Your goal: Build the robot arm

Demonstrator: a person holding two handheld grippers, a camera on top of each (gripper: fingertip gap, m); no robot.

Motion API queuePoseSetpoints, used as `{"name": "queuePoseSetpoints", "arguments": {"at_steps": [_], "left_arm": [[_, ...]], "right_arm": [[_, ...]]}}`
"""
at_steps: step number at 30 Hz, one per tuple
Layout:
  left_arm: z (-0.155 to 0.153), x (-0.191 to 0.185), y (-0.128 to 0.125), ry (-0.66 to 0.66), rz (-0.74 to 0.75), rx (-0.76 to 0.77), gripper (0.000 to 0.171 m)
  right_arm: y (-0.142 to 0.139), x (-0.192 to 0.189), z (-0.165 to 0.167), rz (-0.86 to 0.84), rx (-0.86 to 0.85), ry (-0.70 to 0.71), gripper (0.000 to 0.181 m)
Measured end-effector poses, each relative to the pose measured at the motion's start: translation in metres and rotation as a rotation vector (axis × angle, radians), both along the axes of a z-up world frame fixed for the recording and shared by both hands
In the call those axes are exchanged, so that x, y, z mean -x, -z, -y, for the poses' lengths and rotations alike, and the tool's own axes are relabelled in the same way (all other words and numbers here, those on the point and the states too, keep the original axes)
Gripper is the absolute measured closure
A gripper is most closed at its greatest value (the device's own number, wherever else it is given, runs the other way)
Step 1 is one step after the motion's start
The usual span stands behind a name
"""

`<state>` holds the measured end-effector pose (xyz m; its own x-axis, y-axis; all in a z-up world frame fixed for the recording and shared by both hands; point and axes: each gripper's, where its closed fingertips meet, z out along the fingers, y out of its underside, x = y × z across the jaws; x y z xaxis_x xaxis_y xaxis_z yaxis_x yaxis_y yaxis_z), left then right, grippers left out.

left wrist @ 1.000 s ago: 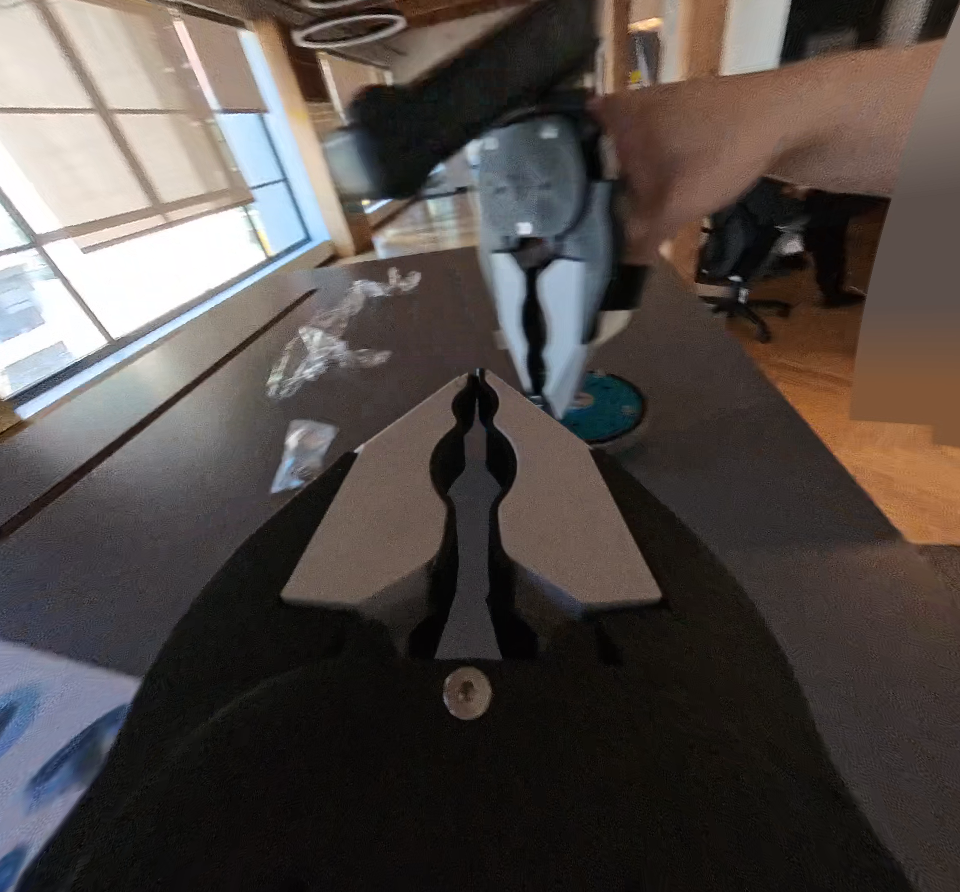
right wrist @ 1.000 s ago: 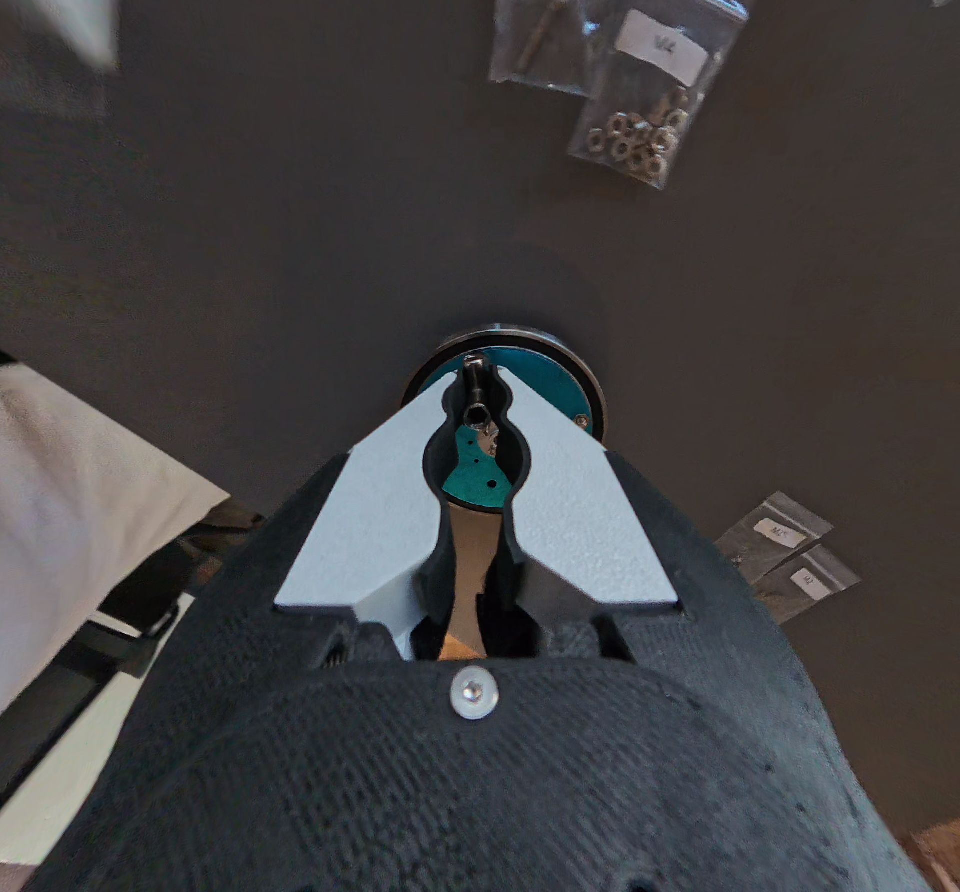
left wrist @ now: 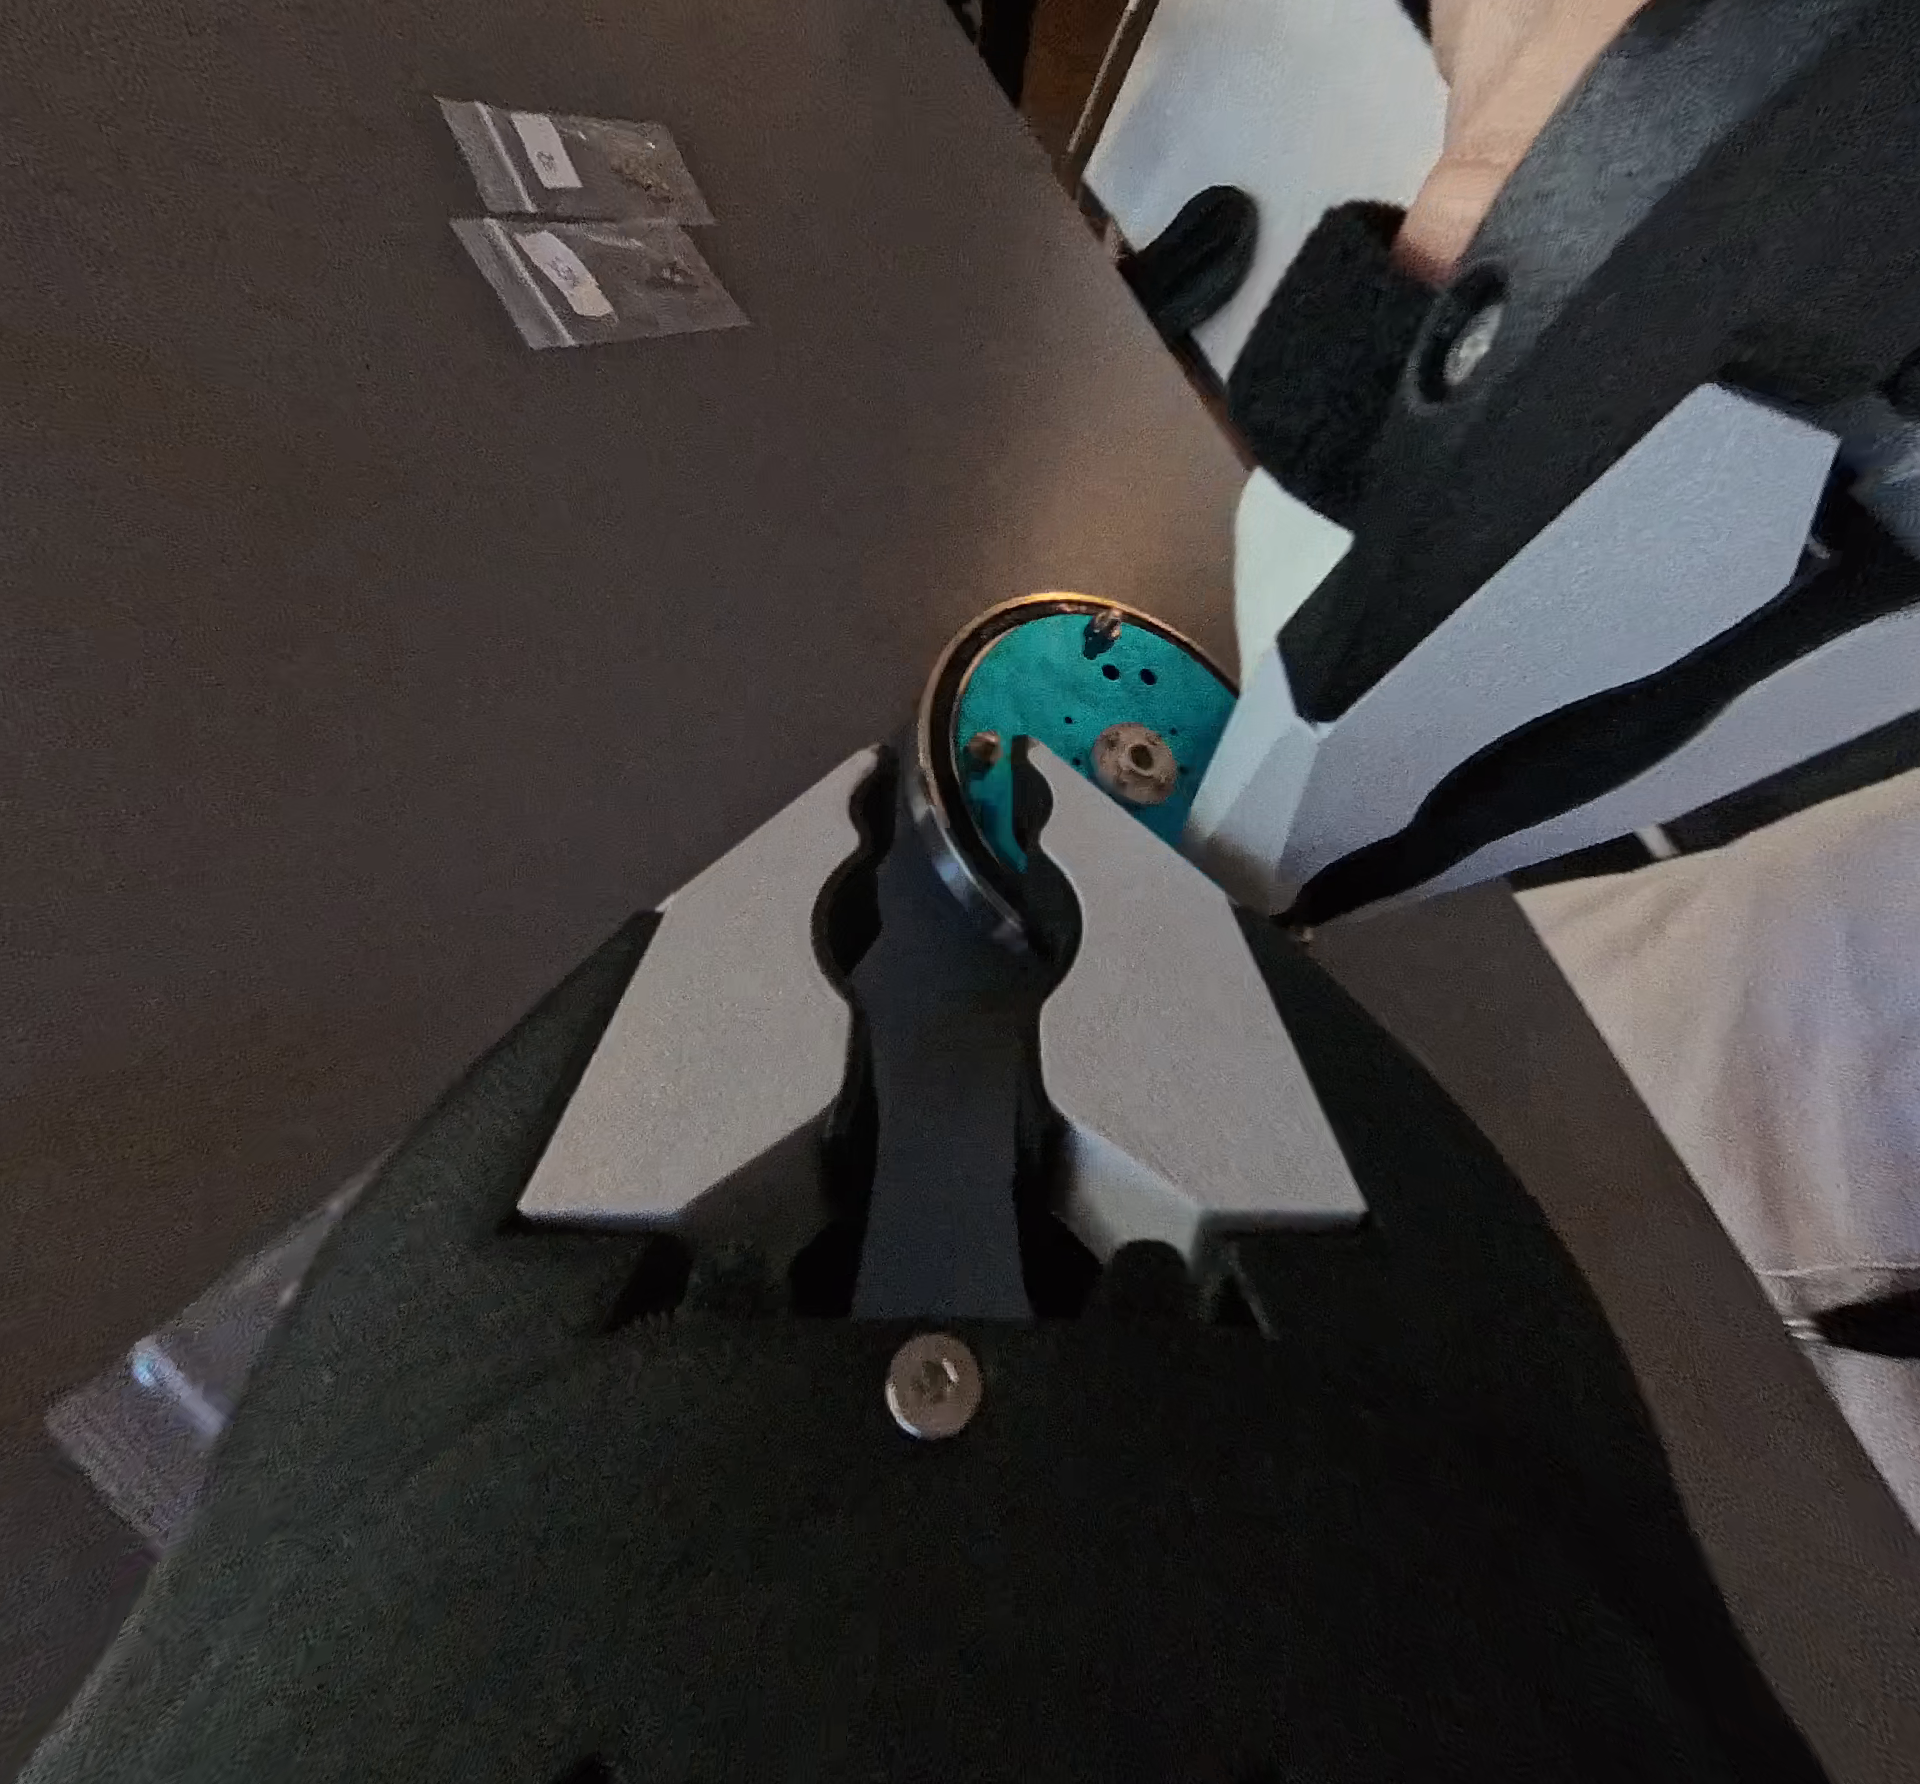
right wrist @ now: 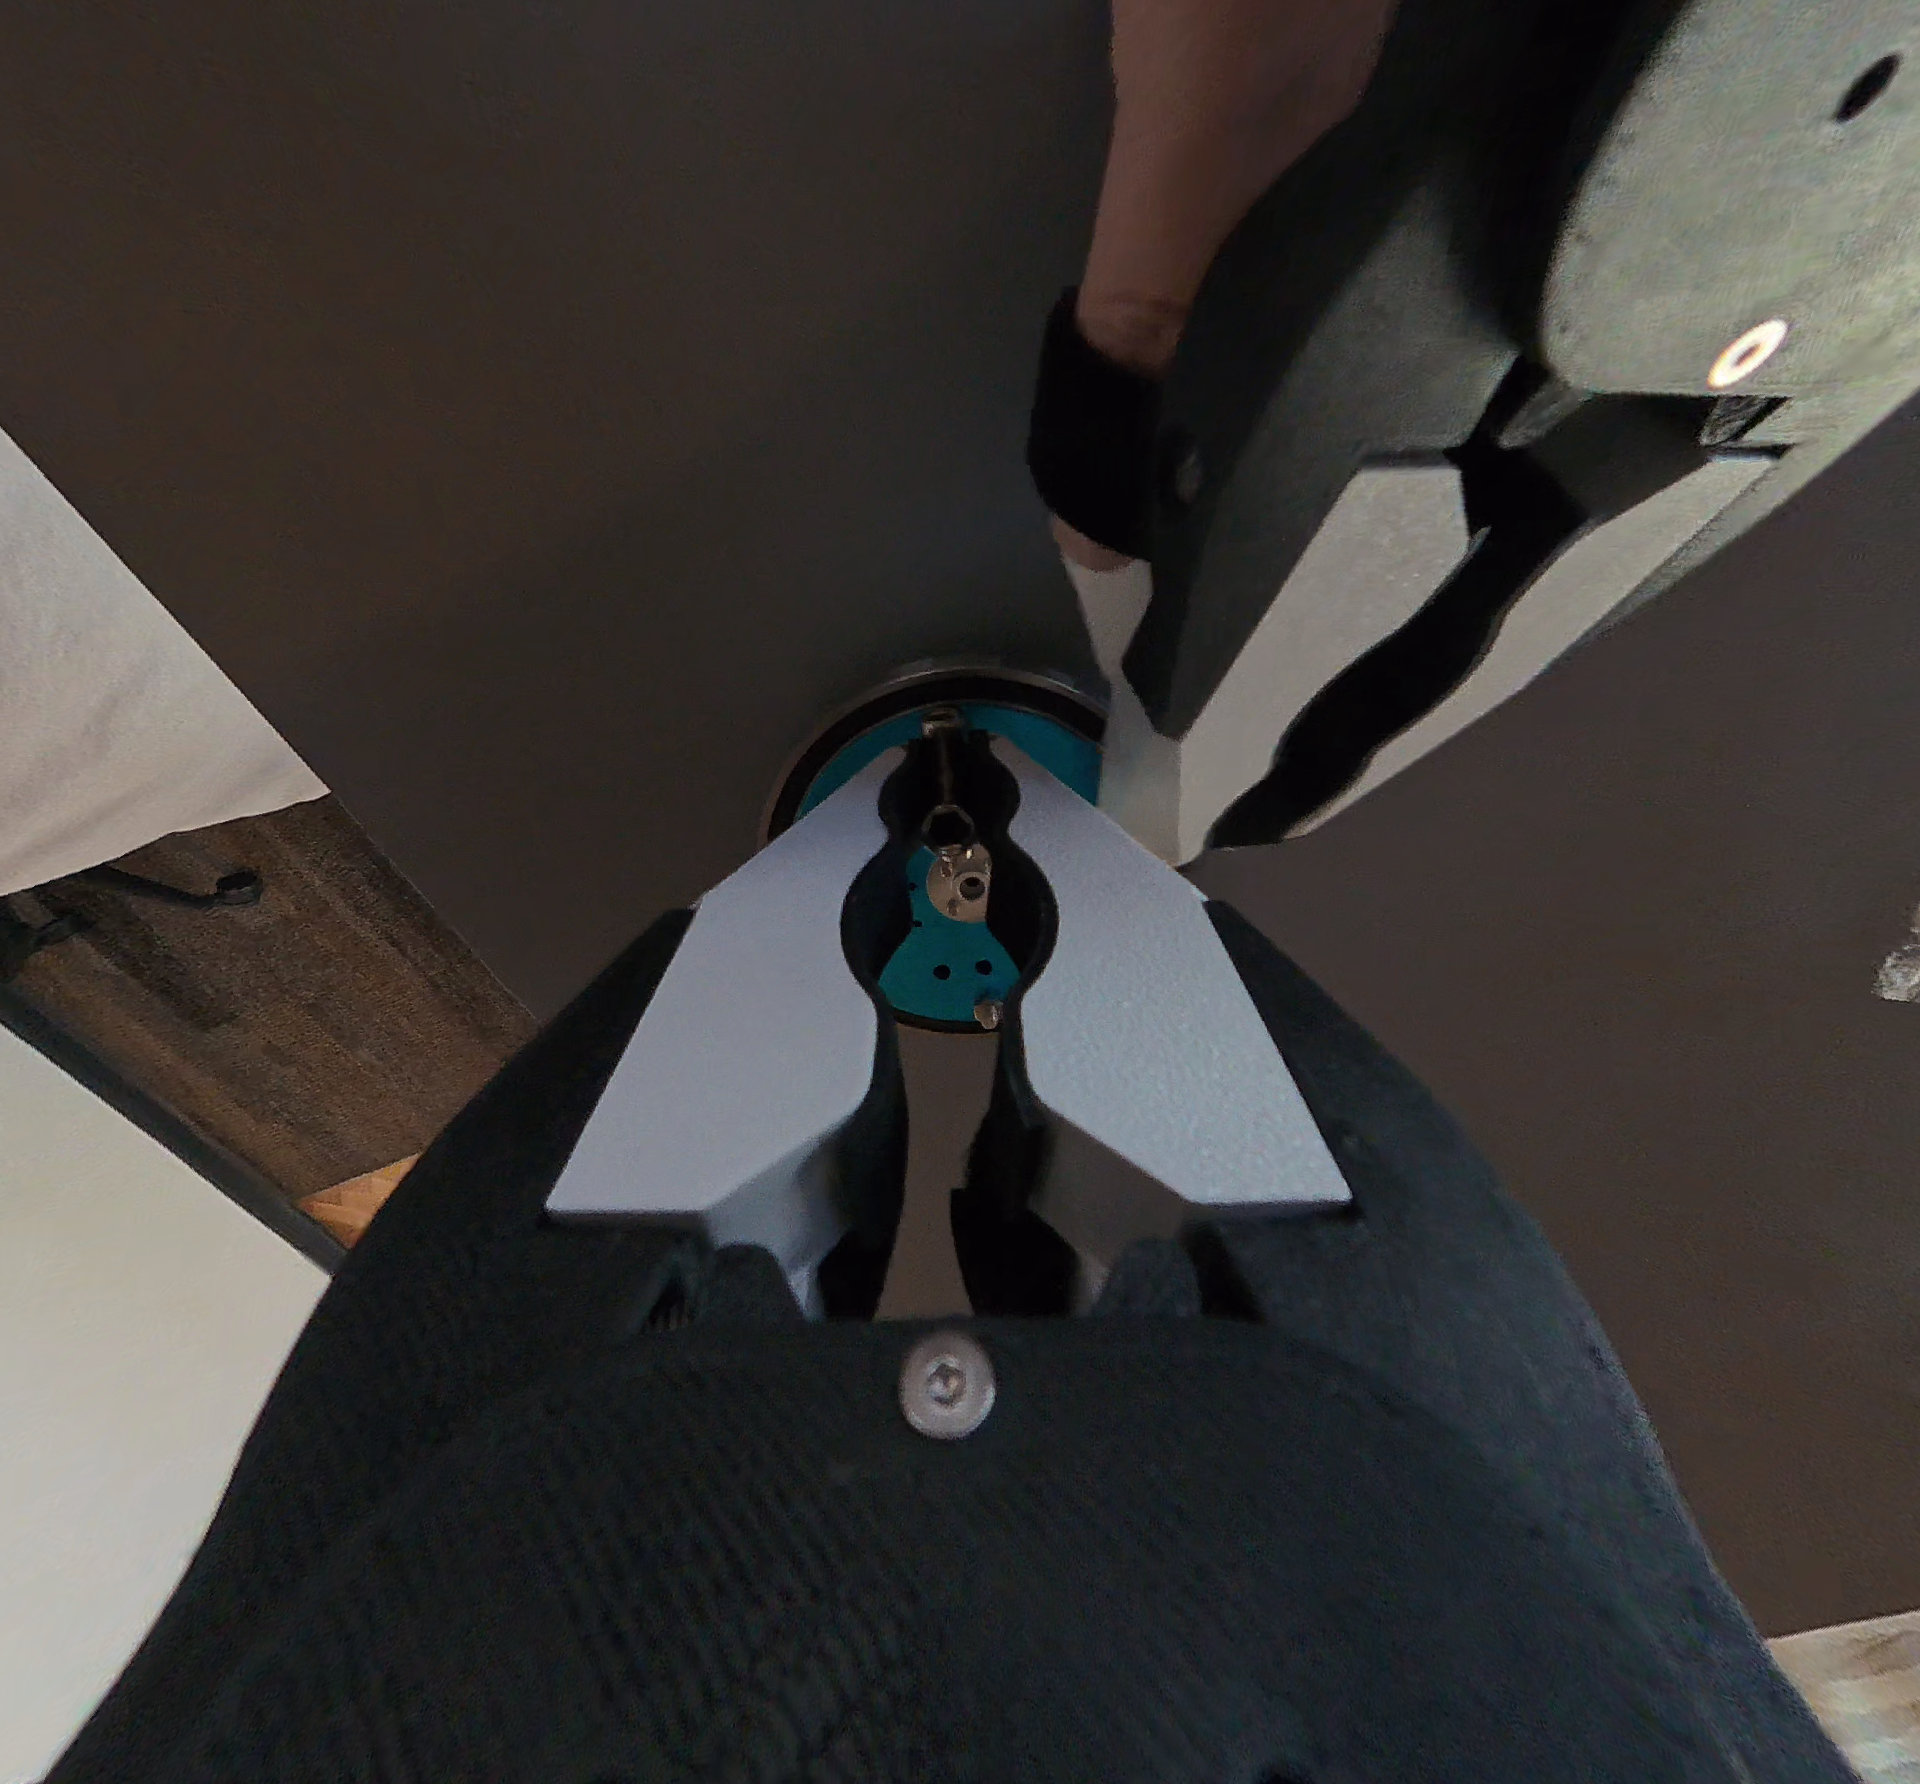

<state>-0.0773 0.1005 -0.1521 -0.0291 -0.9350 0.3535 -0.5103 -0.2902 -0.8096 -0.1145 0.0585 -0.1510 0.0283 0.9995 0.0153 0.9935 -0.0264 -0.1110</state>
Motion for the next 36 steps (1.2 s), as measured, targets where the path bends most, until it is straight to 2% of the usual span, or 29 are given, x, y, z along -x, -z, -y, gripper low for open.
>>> {"name": "queuePoseSetpoints", "arguments": {"at_steps": [3, 8, 13, 16, 26, 36], "left_arm": [[0.006, 0.001, 0.000, 0.029, -0.028, 0.109, 0.145], [0.009, -0.001, -0.008, 0.057, -0.042, 0.055, 0.154], [0.009, -0.001, -0.001, 0.067, -0.108, 0.008, 0.154], [0.005, -0.005, 0.002, 0.059, -0.116, -0.020, 0.163], [0.006, -0.007, 0.002, 0.103, -0.107, -0.193, 0.168], [-0.003, 0.010, 0.001, -0.029, -0.146, -0.269, 0.171]], "right_arm": [[0.000, 0.000, 0.000, 0.003, -0.025, -0.030, 0.173], [0.000, 0.000, 0.000, 0.014, -0.024, -0.032, 0.174], [0.000, 0.000, 0.000, 0.016, -0.015, -0.025, 0.174], [0.000, 0.000, 0.000, 0.018, -0.016, -0.027, 0.174], [0.001, -0.002, 0.001, 0.026, -0.009, -0.008, 0.174], [0.001, -0.009, 0.005, 0.048, 0.024, 0.127, 0.173]]}}
